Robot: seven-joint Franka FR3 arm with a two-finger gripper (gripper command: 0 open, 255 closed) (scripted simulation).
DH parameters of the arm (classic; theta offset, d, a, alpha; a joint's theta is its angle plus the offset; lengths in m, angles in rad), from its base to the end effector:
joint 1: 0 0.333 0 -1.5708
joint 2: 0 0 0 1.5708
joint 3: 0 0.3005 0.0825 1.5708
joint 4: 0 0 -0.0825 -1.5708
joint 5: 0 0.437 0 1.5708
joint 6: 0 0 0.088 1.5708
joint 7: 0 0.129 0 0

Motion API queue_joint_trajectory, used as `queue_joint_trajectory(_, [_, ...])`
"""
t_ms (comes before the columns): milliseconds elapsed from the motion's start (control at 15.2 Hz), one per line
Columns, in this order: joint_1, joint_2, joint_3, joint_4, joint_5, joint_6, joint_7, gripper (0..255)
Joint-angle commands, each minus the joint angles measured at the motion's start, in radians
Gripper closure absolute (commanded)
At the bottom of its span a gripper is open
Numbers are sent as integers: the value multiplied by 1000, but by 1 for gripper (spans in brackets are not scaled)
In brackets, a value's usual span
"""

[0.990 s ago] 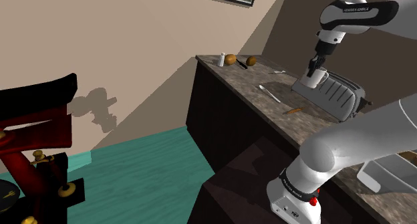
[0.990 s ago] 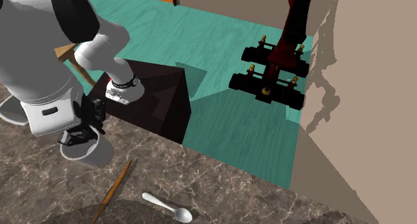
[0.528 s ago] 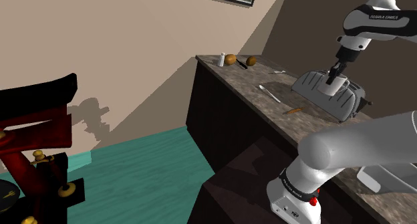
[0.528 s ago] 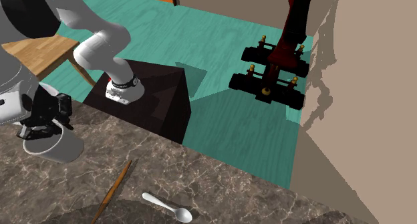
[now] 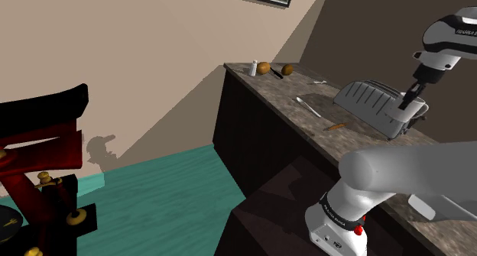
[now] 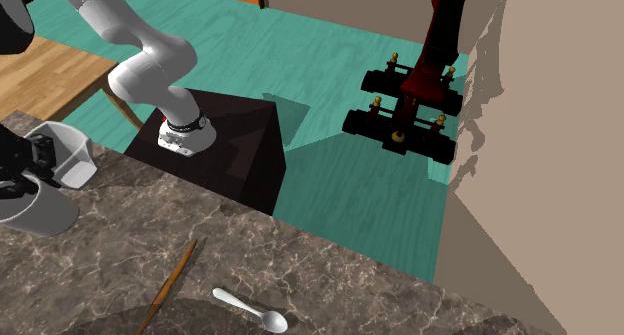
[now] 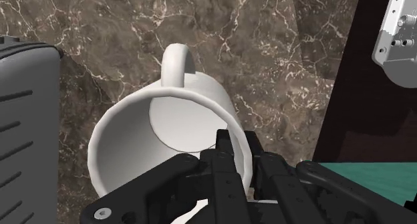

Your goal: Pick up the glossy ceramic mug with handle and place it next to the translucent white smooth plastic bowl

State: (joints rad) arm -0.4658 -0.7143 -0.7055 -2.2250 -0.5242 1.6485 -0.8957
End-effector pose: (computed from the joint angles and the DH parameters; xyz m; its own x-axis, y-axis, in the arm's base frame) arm 0.0875 -0.4536 0.5204 0.9926 -0.1072 -0.0574 -0.1036 -0.9926 0.0631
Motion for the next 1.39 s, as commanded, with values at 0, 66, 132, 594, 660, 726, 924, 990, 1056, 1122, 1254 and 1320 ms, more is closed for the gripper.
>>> queue_joint_trajectory(0, [-22,-22,-27,6,-27,-11,-46,255])
queue_joint_trajectory(66, [-34,-33,-39,8,-39,-16,-67,255])
queue_joint_trajectory(132, [-44,-44,-52,11,-52,-21,-88,255])
queue_joint_trajectory(594, [-100,-90,-156,64,-133,-48,-247,255])
queue_joint_trajectory(660, [-105,-93,-173,76,-144,-51,-270,255])
queue_joint_trajectory(726, [-109,-96,-190,89,-154,-54,-294,255])
queue_joint_trajectory(924, [-114,-99,-246,134,-184,-60,-365,255])
queue_joint_trajectory(990, [-114,-99,-266,151,-193,-62,-389,255])
queue_joint_trajectory(1056, [-112,-98,-286,169,-202,-63,-413,255])
queue_joint_trajectory(1122, [-110,-97,-307,189,-210,-64,-437,255])
queue_joint_trajectory(1254, [-103,-94,-343,223,-223,-66,-476,255])
queue_joint_trajectory(1320, [-104,-98,-348,210,-228,-56,-473,255])
